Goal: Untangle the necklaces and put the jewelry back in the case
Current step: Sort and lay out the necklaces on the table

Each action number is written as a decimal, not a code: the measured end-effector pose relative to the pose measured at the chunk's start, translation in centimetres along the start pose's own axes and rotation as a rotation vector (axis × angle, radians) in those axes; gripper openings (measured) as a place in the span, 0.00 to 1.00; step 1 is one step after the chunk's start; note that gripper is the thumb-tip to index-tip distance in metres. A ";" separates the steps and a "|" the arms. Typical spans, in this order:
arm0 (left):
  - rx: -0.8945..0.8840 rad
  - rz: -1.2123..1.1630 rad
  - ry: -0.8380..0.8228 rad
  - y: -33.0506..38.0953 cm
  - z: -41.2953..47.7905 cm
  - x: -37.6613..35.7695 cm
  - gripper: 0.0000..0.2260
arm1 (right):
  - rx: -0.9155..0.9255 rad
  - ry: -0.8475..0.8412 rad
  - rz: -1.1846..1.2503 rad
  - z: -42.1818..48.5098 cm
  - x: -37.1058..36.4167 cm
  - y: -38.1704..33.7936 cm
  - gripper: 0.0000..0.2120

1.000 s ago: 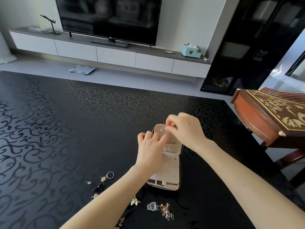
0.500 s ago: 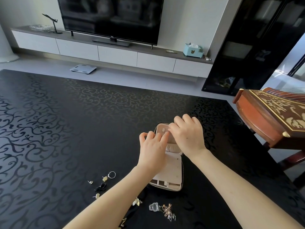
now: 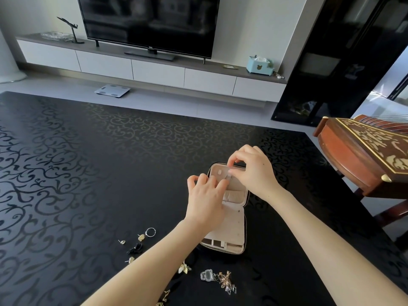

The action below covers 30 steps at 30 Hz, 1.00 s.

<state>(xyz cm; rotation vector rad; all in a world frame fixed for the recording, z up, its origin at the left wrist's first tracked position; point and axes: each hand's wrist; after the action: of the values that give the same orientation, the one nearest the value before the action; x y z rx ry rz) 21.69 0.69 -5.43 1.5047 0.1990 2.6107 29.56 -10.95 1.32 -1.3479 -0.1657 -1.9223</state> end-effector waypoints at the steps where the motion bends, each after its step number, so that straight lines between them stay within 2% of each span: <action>1: -0.006 -0.006 0.000 -0.1 0.0 0.0 0.19 | -0.021 -0.007 0.030 -0.2 0.1 -0.1 0.04; 6: -0.023 -0.108 -0.013 -0.5 -0.4 0.7 0.17 | -0.060 0.017 0.053 -1.4 1.1 -0.7 0.06; 11: 0.075 -0.283 0.058 -1.7 -1.1 3.3 0.15 | -0.038 0.040 0.047 -3.9 1.7 -2.0 0.07; 15: 0.179 -0.296 0.078 -3.7 -2.8 6.6 0.13 | -0.026 0.031 0.060 -6.8 1.7 -4.1 0.07; 19: 0.317 -0.282 -0.080 -6.7 -6.6 9.7 0.12 | -0.011 -0.032 0.142 -10.5 1.4 -7.3 0.05; 22: 0.407 -0.300 -0.242 -8.0 -10.2 11.7 0.09 | -0.008 -0.149 0.220 -13.3 0.5 -9.6 0.01; 25: 0.501 -0.271 -0.386 -8.3 -13.4 12.5 0.02 | -0.037 -0.264 0.240 -15.6 -1.0 -11.6 0.04; 28: 0.558 -0.209 -0.517 -7.5 -15.8 12.4 0.08 | -0.102 -0.343 0.213 -17.2 -2.5 -13.6 0.08; 30: 0.590 -0.198 -0.505 -6.9 -16.4 11.9 0.09 | -0.144 -0.327 0.197 -17.5 -3.5 -14.4 0.09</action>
<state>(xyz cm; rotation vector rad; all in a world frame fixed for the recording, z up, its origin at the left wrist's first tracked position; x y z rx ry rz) 1.80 8.60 -4.63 2.1225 1.0643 2.0188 7.62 -7.98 -4.76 -1.7045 -0.0516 -1.5673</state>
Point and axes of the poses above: each hand's wrist, its own z-axis towards the middle knuckle, its own x-axis out of the back of the hand, y = z × x, and after that the axes turned 2 degrees about x, right-handed
